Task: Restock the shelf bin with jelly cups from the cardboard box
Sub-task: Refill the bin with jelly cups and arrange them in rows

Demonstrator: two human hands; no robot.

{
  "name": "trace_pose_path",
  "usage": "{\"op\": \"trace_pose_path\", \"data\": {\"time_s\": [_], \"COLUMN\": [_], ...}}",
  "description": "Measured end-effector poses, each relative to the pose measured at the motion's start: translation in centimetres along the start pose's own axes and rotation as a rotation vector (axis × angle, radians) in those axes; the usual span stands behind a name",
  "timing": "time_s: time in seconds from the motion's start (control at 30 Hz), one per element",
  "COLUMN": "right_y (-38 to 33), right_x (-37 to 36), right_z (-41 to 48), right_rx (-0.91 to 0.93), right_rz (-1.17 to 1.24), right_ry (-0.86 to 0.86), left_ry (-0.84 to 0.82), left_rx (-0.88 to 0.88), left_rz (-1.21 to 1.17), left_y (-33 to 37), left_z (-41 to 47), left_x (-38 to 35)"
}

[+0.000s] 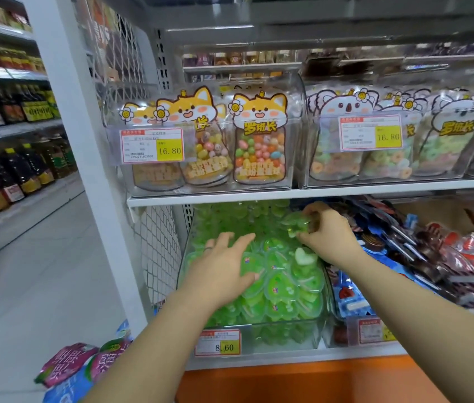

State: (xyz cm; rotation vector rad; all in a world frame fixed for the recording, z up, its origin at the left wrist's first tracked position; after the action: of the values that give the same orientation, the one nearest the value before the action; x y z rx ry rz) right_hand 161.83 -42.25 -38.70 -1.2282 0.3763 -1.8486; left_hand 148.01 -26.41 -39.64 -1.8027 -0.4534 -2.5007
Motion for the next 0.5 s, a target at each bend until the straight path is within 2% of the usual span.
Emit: {"op": "trace_pose_path", "data": {"time_s": [0.27,0.5], "right_y": [0.6,2.4], "right_x": [-2.1,-0.9], "right_z": [2.8,4.3], "right_rx": [0.132,0.058], "right_rz": [-0.175,-0.170], "right_ry": [-0.022,0.049], "left_ry": [0.049,0.078], "left_rx": [-0.045,-0.081], "left_rz": [0.110,0.120], "left_y": [-1.1,-1.8], "left_z": [0.6,0.6], "left_x": [0.0,-0.4]}}
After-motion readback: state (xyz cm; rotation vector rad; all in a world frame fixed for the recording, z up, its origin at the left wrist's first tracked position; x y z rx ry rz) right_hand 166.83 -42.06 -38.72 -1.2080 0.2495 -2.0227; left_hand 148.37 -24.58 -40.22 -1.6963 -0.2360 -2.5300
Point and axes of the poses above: each hand's wrist, its own z-axis towards the middle knuckle, its own x-axis out of the back of the hand, y = z × x, the point moved 3 cm from there along z, towards the middle knuckle, and after that the axes turned 11 degrees about y, right-handed, at the moved point
